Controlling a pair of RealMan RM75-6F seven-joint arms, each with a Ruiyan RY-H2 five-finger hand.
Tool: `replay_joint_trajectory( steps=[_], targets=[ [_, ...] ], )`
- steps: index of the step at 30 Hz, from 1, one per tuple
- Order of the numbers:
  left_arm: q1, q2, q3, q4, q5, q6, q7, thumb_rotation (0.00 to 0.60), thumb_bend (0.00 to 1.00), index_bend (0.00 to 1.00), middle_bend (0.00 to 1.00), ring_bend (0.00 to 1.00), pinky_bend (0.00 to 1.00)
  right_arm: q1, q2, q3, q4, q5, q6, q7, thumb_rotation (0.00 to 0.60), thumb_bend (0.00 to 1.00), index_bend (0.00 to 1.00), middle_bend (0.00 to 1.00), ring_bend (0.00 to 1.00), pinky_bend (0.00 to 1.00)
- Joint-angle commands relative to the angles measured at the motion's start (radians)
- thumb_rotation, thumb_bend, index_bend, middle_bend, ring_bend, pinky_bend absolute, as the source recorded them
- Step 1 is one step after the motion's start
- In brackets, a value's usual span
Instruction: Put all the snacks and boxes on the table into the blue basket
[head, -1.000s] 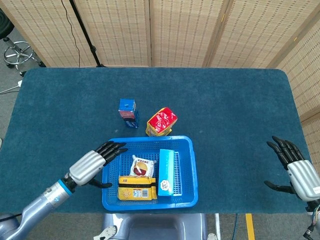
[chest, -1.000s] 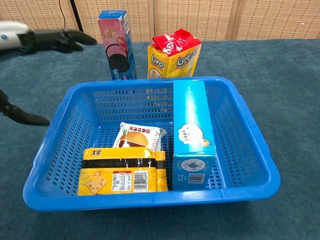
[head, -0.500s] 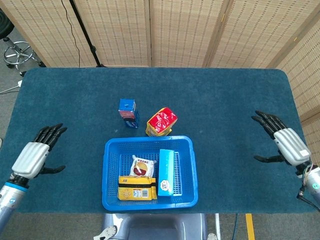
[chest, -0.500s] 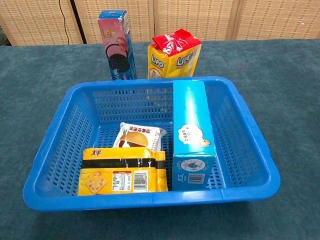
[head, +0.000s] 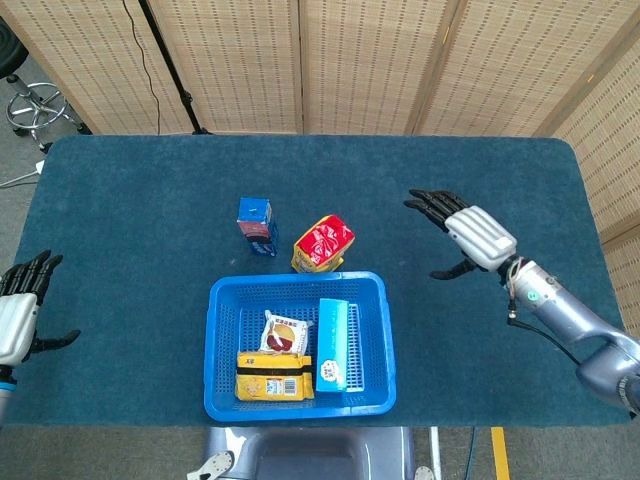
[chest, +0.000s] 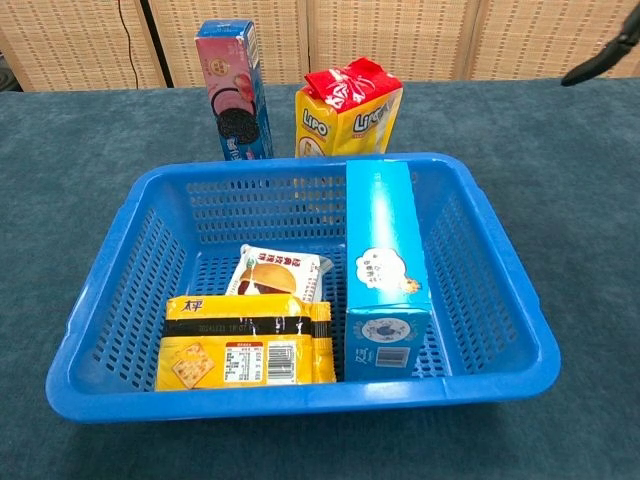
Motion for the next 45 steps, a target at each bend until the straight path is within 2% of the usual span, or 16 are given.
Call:
replay_joint_trajectory(
  steps=[1, 9, 15, 24, 31, 33, 35, 38, 40, 42, 45],
  targets=[
    [0.005, -0.001, -0.008, 0.004, -0.01, 0.002, 0.005, 0.6, 0.12, 0.0, 0.0, 0.0, 0.0, 0.068, -0.049, 0.028, 0.021, 0.043, -0.07, -0.017, 0.6, 0.0, 0.0, 0.0, 0.0, 0.05],
    [0.002, -0.006, -0.029, 0.012, -0.044, -0.027, 0.013, 0.6, 0.12, 0.0, 0.0, 0.0, 0.0, 0.196, -0.105, 0.061, 0.004, 0.114, -0.219, -0.022, 0.6, 0.0, 0.0, 0.0, 0.0, 0.05],
    [0.0, -0.004, -0.044, 0.019, -0.063, -0.049, 0.005, 0.6, 0.12, 0.0, 0.0, 0.0, 0.0, 0.284, -0.172, 0.061, 0.021, 0.163, -0.342, -0.066, 0.6, 0.0, 0.0, 0.0, 0.0, 0.05],
    [0.011, 0.007, -0.052, 0.029, -0.065, -0.063, -0.021, 0.6, 0.12, 0.0, 0.0, 0.0, 0.0, 0.35, -0.265, 0.061, 0.08, 0.215, -0.406, -0.079, 0.6, 0.0, 0.0, 0.0, 0.0, 0.06],
    [0.011, 0.012, -0.06, 0.041, -0.073, -0.086, -0.046, 0.6, 0.12, 0.0, 0.0, 0.0, 0.0, 0.376, -0.325, 0.057, 0.134, 0.23, -0.414, -0.072, 0.6, 0.0, 0.02, 0.0, 0.0, 0.1],
    [0.01, 0.013, -0.061, 0.043, -0.075, -0.091, -0.048, 0.6, 0.12, 0.0, 0.0, 0.0, 0.0, 0.379, -0.34, 0.055, 0.147, 0.233, -0.409, -0.074, 0.6, 0.0, 0.07, 0.01, 0.0, 0.14],
    [0.009, 0.013, -0.063, 0.045, -0.078, -0.097, -0.05, 0.6, 0.12, 0.0, 0.0, 0.0, 0.0, 0.38, -0.356, 0.054, 0.16, 0.236, -0.402, -0.078, 0.6, 0.0, 0.14, 0.07, 0.04, 0.21],
    [0.009, 0.013, -0.066, 0.047, -0.082, -0.104, -0.052, 0.6, 0.12, 0.0, 0.0, 0.0, 0.0, 0.377, -0.387, 0.053, 0.186, 0.242, -0.379, -0.089, 0.6, 0.0, 0.31, 0.25, 0.22, 0.38],
    [0.01, 0.014, -0.068, 0.049, -0.086, -0.108, -0.058, 0.6, 0.12, 0.0, 0.0, 0.0, 0.0, 0.367, -0.415, 0.054, 0.2, 0.248, -0.35, -0.089, 0.6, 0.0, 0.46, 0.38, 0.34, 0.5],
    [0.011, 0.016, -0.069, 0.051, -0.086, -0.11, -0.064, 0.6, 0.12, 0.0, 0.0, 0.0, 0.0, 0.358, -0.424, 0.052, 0.204, 0.247, -0.325, -0.086, 0.6, 0.0, 0.54, 0.46, 0.41, 0.56],
    [0.014, 0.019, -0.07, 0.05, -0.083, -0.112, -0.072, 0.6, 0.12, 0.0, 0.0, 0.0, 0.0, 0.346, -0.411, 0.049, 0.189, 0.242, -0.298, -0.075, 0.6, 0.0, 0.57, 0.51, 0.45, 0.6]
  ],
)
